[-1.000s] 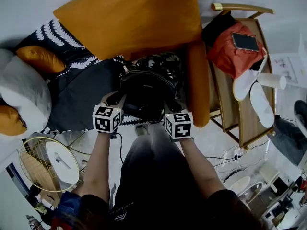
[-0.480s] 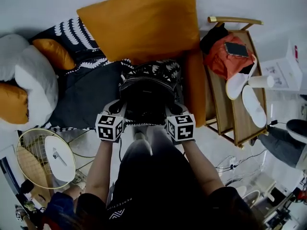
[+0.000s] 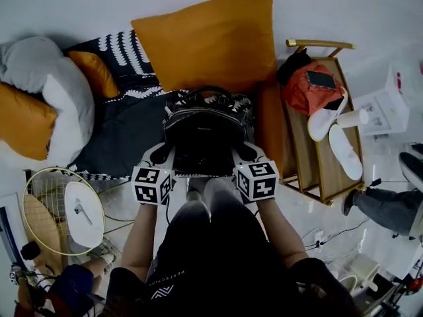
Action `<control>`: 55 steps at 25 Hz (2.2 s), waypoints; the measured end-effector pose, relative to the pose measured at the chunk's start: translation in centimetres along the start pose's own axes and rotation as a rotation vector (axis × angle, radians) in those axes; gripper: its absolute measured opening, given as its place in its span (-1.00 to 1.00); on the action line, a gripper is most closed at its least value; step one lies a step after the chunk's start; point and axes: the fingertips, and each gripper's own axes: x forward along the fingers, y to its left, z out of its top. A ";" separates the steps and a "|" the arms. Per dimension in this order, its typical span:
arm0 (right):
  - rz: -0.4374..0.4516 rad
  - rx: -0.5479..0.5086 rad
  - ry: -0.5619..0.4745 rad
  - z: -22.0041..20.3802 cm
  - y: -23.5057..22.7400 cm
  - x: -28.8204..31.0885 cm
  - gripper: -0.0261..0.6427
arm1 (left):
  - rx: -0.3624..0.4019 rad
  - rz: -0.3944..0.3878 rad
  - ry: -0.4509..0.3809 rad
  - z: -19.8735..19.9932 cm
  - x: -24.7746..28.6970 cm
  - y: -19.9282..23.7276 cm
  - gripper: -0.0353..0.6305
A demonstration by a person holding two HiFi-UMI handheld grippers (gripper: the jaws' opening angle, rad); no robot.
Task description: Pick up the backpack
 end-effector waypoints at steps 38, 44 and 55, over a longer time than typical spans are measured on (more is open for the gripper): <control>0.153 -0.160 -0.179 7.1 10.2 -5.7 -0.83 | -0.070 0.177 -0.244 3.0 -14.9 0.5 -0.77; 0.162 -0.159 -0.184 7.0 10.5 -5.7 -0.83 | -0.071 0.192 -0.248 3.0 -15.4 0.4 -0.77; 0.163 -0.156 -0.176 6.8 11.0 -5.5 -0.83 | -0.077 0.194 -0.238 2.7 -15.7 0.7 -0.77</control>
